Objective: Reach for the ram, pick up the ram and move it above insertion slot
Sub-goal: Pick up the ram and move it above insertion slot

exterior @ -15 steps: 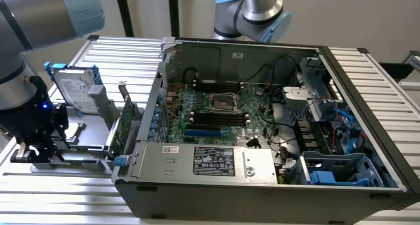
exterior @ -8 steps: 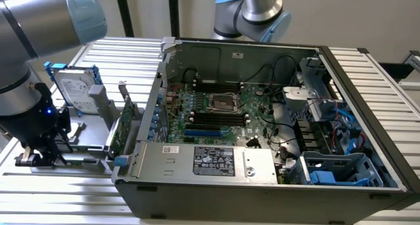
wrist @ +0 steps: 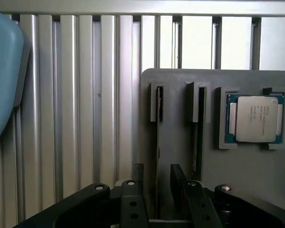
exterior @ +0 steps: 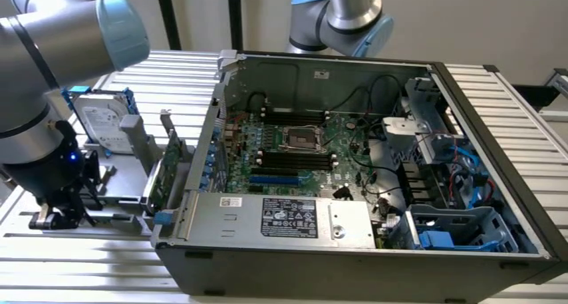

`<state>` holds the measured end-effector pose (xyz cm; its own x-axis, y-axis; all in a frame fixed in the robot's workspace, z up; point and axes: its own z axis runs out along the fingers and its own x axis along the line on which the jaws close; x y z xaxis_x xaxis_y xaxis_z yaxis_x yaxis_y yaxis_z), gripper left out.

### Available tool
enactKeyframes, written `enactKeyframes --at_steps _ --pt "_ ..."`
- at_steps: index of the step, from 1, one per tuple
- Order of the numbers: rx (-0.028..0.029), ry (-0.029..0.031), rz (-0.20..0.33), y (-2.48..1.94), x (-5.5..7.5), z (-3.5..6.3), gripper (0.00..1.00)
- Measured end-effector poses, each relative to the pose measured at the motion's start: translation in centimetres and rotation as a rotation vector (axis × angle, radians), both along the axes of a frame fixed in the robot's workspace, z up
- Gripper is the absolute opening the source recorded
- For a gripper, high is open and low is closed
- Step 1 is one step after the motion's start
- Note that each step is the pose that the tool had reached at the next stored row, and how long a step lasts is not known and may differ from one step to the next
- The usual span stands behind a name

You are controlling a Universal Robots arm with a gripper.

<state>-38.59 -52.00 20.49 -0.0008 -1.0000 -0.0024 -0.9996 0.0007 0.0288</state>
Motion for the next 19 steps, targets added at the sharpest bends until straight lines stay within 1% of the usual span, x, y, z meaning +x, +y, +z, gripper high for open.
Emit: enactKeyframes --at_steps 4,13,14,16,17,18,19 --pt "0.0002 0.0002 0.0 0.06 0.22 -0.19 0.36" --pt "-0.0002 0.0008 0.001 0.09 0.24 -0.74 0.36" --pt "-0.0002 0.001 0.001 0.09 0.24 -0.76 0.34" --pt "0.0 0.0027 0.001 0.1 0.24 -0.77 0.22" --pt "0.0 0.0039 0.001 0.1 0.24 -0.78 0.22" --pt "0.0 0.0052 0.001 0.1 0.24 -0.78 0.16" --pt "0.0 0.0056 0.001 0.09 0.24 -0.78 0.14"
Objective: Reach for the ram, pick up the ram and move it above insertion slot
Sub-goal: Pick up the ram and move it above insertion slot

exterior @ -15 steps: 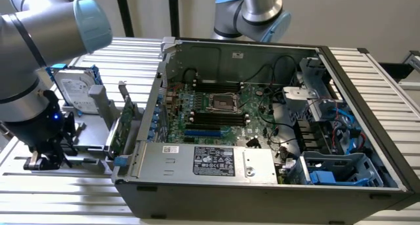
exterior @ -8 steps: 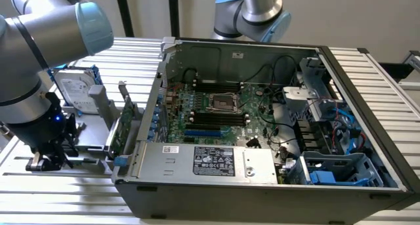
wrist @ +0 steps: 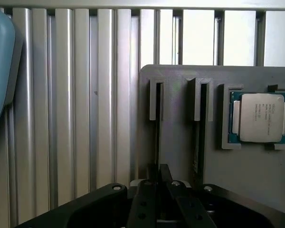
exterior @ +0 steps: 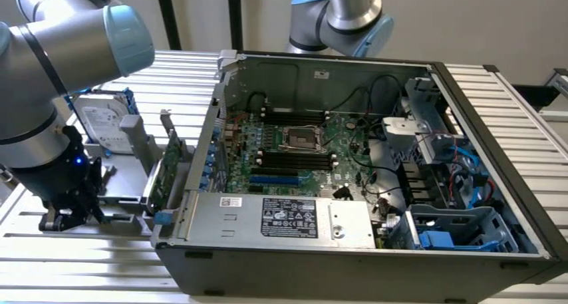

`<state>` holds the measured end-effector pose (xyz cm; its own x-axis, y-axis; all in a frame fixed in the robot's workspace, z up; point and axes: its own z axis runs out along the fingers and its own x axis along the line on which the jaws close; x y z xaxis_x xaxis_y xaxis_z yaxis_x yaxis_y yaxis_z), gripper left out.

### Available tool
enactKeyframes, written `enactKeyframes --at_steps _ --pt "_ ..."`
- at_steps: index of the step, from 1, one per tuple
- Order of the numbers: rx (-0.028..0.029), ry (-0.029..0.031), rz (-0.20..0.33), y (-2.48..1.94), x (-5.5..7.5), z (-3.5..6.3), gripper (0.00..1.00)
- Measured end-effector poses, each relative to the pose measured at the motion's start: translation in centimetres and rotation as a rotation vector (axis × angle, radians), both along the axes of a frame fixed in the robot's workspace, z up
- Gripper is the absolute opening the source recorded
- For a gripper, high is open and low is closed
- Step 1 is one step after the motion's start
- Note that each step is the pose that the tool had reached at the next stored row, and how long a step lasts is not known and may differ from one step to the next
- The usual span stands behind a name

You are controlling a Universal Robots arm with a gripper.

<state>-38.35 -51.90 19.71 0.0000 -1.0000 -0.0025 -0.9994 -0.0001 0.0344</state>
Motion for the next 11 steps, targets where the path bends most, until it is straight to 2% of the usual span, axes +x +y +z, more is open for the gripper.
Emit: enactKeyframes --at_steps 7,11 --pt "0.0002 0.0009 0.0 0.0 0.02 0.1 0.14" --pt "0.0001 0.001 0.0 0.0 0.05 0.94 0.14"
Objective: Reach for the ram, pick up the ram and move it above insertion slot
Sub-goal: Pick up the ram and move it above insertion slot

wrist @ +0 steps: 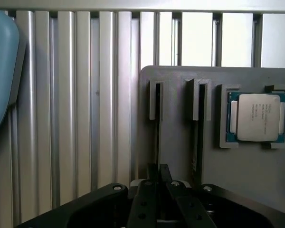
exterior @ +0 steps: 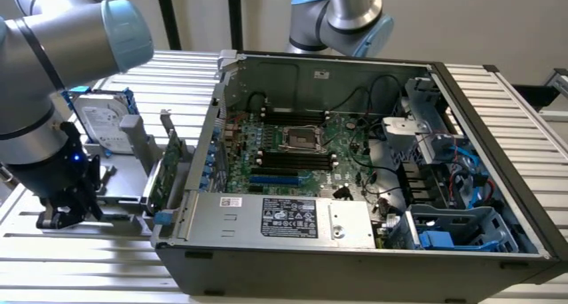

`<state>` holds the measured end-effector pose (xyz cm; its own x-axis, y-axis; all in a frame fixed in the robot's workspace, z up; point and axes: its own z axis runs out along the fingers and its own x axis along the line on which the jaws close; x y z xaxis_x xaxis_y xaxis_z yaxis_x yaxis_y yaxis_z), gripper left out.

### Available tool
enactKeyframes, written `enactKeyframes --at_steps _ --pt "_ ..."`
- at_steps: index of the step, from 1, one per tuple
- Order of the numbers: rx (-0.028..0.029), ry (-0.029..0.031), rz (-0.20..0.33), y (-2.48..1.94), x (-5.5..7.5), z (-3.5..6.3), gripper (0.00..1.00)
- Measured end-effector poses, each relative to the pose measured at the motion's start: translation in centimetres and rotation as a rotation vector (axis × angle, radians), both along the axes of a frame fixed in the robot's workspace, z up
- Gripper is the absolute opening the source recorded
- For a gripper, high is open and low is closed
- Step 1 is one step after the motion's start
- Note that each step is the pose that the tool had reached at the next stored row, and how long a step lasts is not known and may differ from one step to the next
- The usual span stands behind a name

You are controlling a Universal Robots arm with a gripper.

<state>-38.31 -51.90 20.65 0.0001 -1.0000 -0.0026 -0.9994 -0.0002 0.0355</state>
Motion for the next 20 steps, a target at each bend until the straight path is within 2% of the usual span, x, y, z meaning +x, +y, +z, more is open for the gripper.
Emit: enactKeyframes --at_steps 9,20 --pt "0.0009 0.0032 0.002 0.0 0.5 3.71 0.14" --pt "0.0025 0.0071 0.005 0.0 2.7 8.73 0.14"
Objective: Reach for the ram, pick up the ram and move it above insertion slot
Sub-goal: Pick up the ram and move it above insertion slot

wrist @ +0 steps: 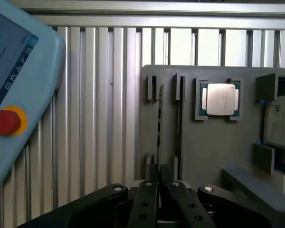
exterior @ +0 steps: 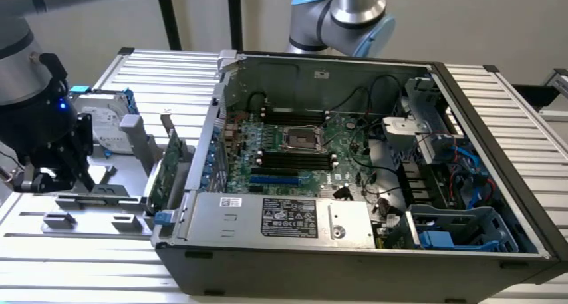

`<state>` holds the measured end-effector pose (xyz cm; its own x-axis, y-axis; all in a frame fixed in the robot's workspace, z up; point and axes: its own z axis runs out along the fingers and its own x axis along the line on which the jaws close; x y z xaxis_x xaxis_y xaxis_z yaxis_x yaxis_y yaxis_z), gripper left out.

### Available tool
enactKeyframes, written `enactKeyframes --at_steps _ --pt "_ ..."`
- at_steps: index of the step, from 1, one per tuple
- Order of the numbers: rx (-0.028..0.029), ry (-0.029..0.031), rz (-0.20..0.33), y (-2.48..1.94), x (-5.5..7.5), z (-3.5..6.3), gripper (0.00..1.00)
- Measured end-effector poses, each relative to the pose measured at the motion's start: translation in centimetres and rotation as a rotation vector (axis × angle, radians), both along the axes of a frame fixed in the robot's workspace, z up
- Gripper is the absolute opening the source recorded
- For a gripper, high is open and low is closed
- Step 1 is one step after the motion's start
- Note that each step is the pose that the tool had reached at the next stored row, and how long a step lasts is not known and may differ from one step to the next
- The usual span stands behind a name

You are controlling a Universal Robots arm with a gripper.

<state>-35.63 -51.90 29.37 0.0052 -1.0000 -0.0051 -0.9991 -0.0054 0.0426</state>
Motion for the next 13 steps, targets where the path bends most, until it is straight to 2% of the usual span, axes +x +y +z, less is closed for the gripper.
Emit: enactKeyframes --at_steps 13 --pt "0.0027 0.0049 0.008 0.0 4.0 5.9 0.14"
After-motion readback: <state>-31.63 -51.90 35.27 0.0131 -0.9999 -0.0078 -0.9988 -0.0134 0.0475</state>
